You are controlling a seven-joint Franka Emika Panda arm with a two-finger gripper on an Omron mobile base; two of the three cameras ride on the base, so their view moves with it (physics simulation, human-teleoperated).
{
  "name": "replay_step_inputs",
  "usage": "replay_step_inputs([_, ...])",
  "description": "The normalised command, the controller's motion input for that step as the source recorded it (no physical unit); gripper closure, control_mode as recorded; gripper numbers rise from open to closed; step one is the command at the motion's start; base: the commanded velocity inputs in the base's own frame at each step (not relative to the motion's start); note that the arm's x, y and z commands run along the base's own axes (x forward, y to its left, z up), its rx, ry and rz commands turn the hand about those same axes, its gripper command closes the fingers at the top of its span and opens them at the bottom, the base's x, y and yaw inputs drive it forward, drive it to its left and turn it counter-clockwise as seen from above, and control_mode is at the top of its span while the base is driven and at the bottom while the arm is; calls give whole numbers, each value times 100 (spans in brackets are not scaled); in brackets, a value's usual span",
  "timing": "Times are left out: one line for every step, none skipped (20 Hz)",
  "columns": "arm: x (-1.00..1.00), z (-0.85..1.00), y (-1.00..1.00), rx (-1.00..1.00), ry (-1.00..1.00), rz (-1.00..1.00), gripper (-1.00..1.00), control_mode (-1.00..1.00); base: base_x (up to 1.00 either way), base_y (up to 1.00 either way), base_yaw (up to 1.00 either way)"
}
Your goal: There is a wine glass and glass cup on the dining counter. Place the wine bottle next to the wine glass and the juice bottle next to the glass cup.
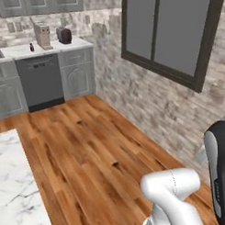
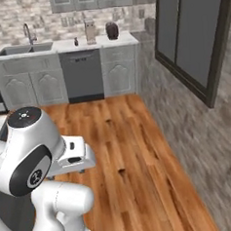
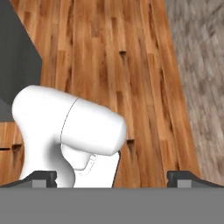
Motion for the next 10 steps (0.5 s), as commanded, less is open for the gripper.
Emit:
replay_step_inputs([0, 0, 0, 0, 0, 0, -100, 100, 86, -7, 17])
replay_step_inputs([0, 0, 0, 0, 0, 0, -100, 100, 86, -7, 17])
replay_step_inputs([0, 0, 0, 0, 0, 0, -100, 100, 86, -7, 16])
replay_step_inputs([0, 0, 0, 0, 0, 0, -100, 100, 86, -8, 15])
replay_step_inputs([0, 0, 0, 0, 0, 0, -100, 100, 87, -8, 15])
replay_step_inputs([0, 0, 0, 0, 0, 0, -100, 100, 87, -8, 14])
replay_step_inputs([0, 0, 0, 0, 0, 0, -100, 100, 87, -7, 14])
replay_step_inputs([0, 0, 0, 0, 0, 0, -100, 100, 88, -3, 13])
replay_step_inputs([0, 0, 0, 0, 0, 0, -100, 100, 89, -2, 14])
replay_step_inputs([0, 0, 0, 0, 0, 0, -100, 100, 89, -1, 14])
